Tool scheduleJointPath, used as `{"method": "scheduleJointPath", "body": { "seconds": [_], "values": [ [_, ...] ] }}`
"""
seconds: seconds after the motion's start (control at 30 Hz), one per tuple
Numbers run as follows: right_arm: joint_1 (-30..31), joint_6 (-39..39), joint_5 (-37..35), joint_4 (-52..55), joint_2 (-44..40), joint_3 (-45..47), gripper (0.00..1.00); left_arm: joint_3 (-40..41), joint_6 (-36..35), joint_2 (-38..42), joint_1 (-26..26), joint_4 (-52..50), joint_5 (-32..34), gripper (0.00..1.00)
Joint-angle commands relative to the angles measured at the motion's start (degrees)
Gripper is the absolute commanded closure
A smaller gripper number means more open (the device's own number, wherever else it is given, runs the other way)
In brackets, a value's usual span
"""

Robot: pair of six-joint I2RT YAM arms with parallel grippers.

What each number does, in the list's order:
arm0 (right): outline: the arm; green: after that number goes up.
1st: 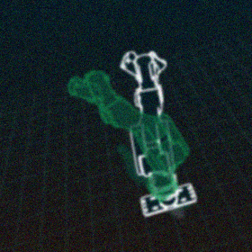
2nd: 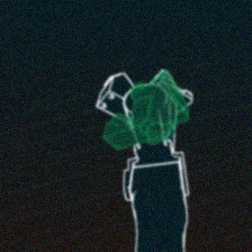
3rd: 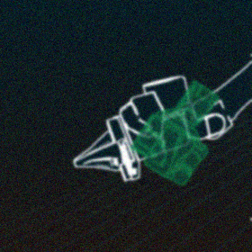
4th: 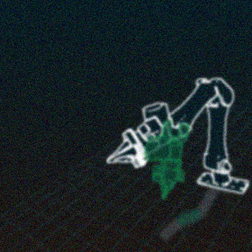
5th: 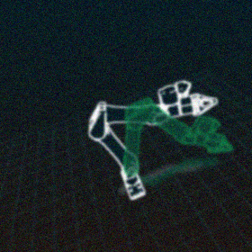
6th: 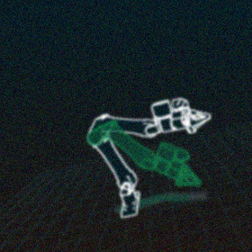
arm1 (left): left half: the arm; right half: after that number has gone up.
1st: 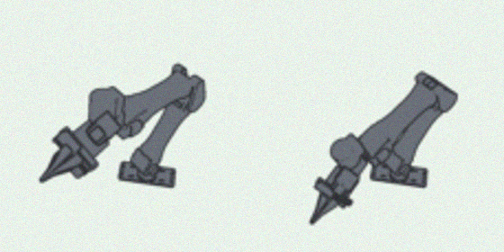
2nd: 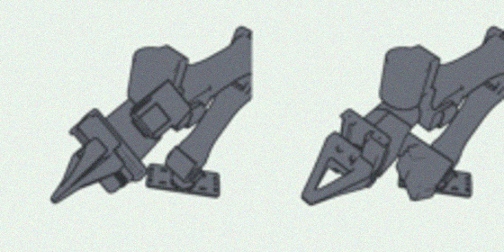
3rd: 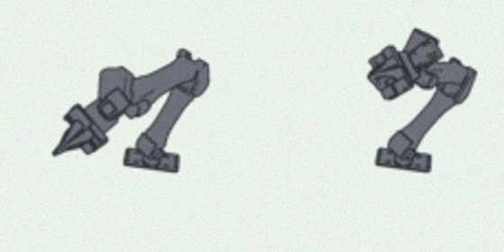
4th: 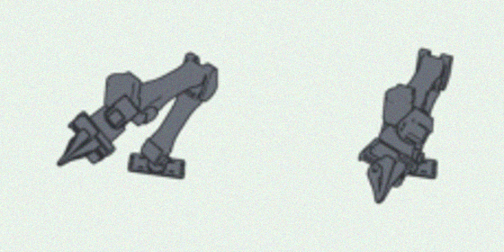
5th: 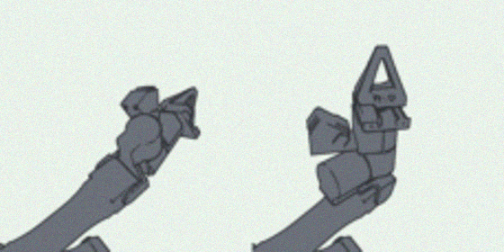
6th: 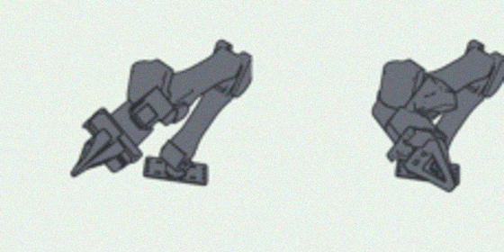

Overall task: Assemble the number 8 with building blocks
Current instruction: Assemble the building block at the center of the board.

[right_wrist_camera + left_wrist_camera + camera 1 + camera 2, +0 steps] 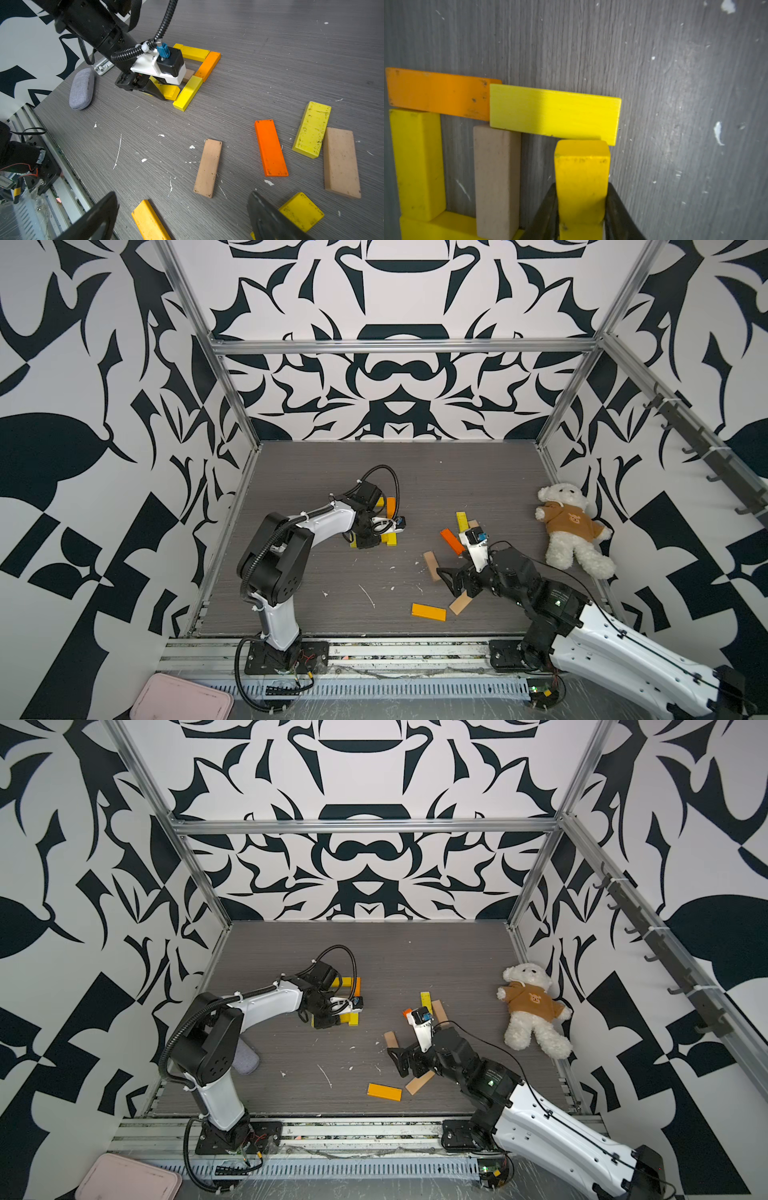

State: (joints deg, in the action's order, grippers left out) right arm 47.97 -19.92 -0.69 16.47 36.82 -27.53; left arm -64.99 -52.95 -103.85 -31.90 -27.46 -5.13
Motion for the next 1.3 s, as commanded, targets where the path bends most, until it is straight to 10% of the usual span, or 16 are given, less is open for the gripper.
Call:
{"method": "scheduleJointPath", "body": {
  "seconds": [0.0,0.87,1.27],
  "values": [
    [-0.1,0.3,-0.7,-1.8,-0.2,0.0,0.01,1.3,-1.3,-0.6,0.3,-1.5,-0.3,0.68],
    [-0.1,-0.3,-0.6,-3.5,1.3,0.0,0.01,1.2,1.6,2.5,0.5,0.5,-1.3,0.48],
    [-0.2,-5.2,-5.2,-8.6,15.2,-7.0,0.02,3.0,41.4,17.0,0.6,7.9,1.6,0.12]
  ]
}}
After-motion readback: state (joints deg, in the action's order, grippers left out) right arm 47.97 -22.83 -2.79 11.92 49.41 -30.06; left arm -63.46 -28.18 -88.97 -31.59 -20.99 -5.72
